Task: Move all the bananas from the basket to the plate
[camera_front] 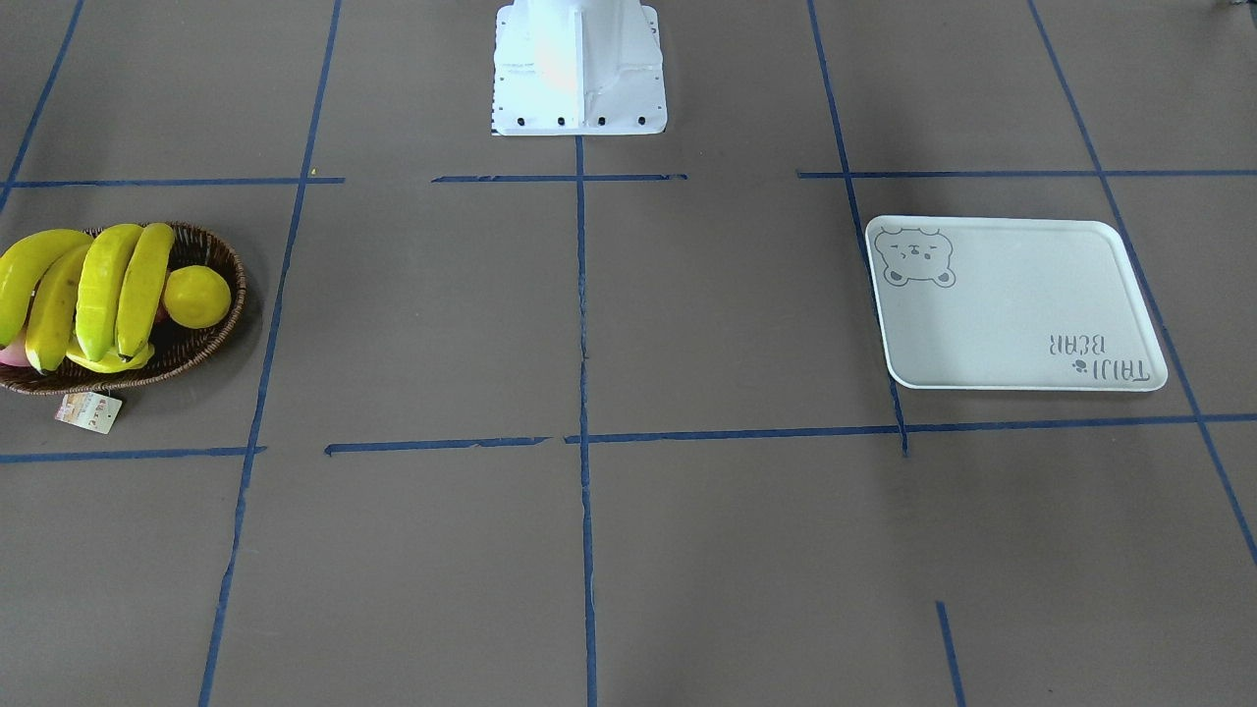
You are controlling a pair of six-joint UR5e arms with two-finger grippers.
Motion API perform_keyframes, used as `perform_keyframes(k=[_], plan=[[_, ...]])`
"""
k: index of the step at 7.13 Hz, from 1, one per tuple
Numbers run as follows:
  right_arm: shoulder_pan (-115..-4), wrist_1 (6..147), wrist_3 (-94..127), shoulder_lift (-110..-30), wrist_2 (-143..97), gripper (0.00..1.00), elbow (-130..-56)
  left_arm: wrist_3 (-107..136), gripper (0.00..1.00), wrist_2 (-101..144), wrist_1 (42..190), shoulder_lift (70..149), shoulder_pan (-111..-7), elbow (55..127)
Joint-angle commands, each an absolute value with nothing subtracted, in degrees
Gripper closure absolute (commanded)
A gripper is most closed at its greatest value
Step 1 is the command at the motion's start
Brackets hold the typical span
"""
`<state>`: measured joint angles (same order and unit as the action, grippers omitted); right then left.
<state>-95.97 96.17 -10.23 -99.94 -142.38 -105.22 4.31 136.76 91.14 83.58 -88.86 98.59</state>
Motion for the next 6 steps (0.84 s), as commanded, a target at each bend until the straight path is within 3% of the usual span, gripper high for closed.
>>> perform_keyframes(k=[1, 2, 6], plan=[[-95.2, 96.1, -3.7, -105.0, -144.5, 0.01, -112.7, 4.4, 0.0, 136.8, 91.1, 83.6, -88.9, 98.6], [-92.7, 95.8, -0.7, -105.2, -144.2, 0.01, -112.9, 4.4, 0.0, 136.8, 91.1, 83.6, -88.9, 98.6], [-81.4, 63.5, 27.6, -110.7, -138.7, 0.01, -108.6, 5.3, 0.0, 136.8, 91.2, 83.6, -88.9, 98.7]])
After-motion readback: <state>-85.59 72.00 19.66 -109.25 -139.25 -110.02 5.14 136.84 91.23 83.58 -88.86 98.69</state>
